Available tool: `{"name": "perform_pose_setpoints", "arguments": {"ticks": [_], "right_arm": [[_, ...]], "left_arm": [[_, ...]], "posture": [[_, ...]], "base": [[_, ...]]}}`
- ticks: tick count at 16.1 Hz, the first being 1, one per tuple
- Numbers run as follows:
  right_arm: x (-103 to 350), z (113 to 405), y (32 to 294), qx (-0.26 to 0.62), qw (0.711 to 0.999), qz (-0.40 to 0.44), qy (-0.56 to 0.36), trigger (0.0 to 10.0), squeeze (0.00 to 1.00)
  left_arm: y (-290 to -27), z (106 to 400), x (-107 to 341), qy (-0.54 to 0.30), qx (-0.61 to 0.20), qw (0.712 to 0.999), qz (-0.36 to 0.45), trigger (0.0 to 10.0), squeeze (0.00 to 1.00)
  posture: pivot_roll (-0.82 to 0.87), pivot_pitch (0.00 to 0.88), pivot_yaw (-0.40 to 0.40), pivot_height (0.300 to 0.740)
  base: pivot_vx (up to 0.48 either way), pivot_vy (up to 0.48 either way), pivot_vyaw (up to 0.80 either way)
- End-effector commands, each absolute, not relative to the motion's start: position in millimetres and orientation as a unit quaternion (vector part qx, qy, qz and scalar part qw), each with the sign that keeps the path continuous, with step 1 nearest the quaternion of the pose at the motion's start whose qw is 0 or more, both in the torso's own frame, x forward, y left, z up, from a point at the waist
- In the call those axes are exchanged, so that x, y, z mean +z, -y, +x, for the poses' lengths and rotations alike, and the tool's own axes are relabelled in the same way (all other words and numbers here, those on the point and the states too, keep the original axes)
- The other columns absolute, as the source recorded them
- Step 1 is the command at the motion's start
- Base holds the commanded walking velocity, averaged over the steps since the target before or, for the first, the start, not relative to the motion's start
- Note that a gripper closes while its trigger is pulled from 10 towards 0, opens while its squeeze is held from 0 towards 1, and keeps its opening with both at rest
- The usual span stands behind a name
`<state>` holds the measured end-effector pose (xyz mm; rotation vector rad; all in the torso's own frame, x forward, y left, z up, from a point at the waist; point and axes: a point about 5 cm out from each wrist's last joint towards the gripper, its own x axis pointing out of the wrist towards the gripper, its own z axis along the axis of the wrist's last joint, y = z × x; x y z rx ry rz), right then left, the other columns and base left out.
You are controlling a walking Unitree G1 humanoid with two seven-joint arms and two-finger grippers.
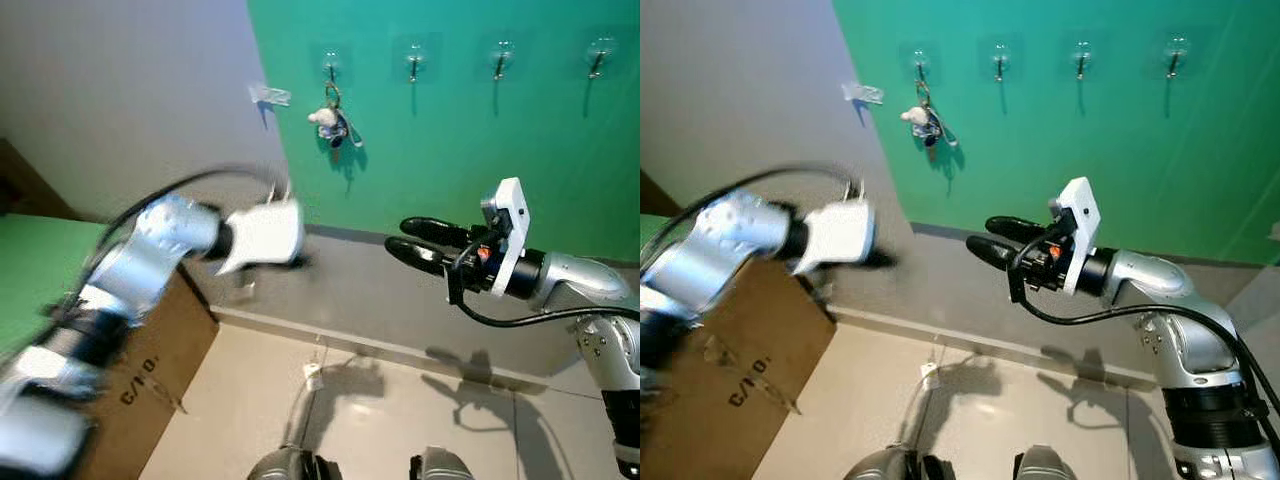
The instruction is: Hang keys on a hook
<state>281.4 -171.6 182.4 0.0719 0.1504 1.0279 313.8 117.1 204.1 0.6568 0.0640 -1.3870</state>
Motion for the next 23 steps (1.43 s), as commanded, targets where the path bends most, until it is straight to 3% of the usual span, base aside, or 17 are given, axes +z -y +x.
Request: {"name": "perform_pose_setpoints", "arguments": {"ticks": [1, 5, 13, 18, 23], "right_arm": [[184.6, 279.2, 169.5, 0.494, 0.867, 0.027, -0.065, 10.0, 0.0], [184.5, 280.9, 165.9, 0.488, 0.87, 0.028, -0.058, 10.0, 0.0], [210.2, 288.4, 160.6, 0.49, 0.872, -0.008, -0.007, 10.0, 0.0], [212.0, 285.6, 178.2, 0.499, 0.864, -0.054, -0.028, 10.0, 0.0], [215.2, 272.7, 173.0, 0.543, 0.837, -0.053, -0.037, 10.0, 0.0]], "left_arm": [[-124.3, 315.2, 220.4, 0.007, -0.625, 0.745, 0.231, 0.0, 0.0], [-131.0, 315.7, 224.1, 0.033, -0.63, 0.767, 0.114, 0.0, 0.0], [-131.5, 312.3, 223.3, 0.021, -0.638, 0.762, 0.108, 0.0, 0.0], [-136.9, 315.9, 215.2, 0.003, -0.628, 0.769, 0.121, 0.0, 0.0], [-142.2, 319.8, 208.2, -0.014, -0.616, 0.774, 0.147, 0.0, 0.0]], "posture": [[-0.27, 0.079, 0.181, 0.717], [-0.26, 0.082, 0.172, 0.717], [-0.26, 0.082, 0.172, 0.717], [-0.27, 0.08, 0.17, 0.717], [-0.27, 0.064, 0.171, 0.717]], "base": [[0.0, 0.0, 0.0], [0.0, 0.0, 0.0], [0.0, 0.0, 0.0], [0.0, 0.0, 0.0], [0.0, 0.0, 0.0]]}}
